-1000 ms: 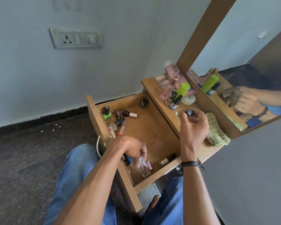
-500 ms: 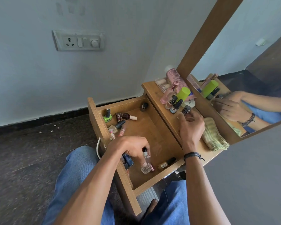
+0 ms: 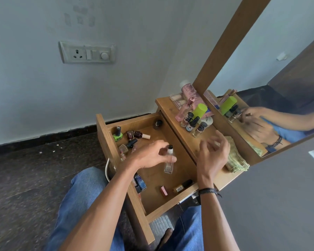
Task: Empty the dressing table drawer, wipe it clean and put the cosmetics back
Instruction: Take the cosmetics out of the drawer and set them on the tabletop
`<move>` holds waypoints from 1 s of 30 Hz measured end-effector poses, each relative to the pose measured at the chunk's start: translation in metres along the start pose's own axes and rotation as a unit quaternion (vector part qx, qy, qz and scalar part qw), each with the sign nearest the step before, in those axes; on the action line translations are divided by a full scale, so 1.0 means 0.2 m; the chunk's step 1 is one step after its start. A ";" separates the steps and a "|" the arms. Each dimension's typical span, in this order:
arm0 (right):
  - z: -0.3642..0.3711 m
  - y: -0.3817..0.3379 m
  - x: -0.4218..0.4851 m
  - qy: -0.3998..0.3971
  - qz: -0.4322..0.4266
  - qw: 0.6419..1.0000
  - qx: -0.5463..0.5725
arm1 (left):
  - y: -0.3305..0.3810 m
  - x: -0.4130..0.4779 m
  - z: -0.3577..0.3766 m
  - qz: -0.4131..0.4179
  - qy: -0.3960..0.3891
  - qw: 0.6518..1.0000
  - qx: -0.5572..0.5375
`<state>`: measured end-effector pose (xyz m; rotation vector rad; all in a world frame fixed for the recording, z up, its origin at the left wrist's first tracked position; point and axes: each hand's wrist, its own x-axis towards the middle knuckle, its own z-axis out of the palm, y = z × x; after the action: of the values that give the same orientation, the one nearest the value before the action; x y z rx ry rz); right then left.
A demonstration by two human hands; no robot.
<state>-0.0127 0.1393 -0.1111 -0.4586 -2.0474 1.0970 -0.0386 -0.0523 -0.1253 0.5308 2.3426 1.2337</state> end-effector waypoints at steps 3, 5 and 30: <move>-0.07 -0.03 -0.13 -0.033 -0.001 0.999 0.028 | 0.02 -0.01 -0.02 0.011 0.044 0.997 -0.058; -0.10 -0.05 -0.20 -0.119 0.018 0.991 0.053 | 0.04 -0.02 -0.02 0.011 0.052 0.993 -0.107; -0.02 0.01 0.03 -0.060 0.172 0.980 0.082 | -0.04 0.02 -0.02 -0.022 0.165 0.965 -0.201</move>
<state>-0.0142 0.1472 -0.1092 -0.6950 -2.0055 1.5199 -0.0456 -0.0565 -0.1301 0.1435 2.2434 1.8328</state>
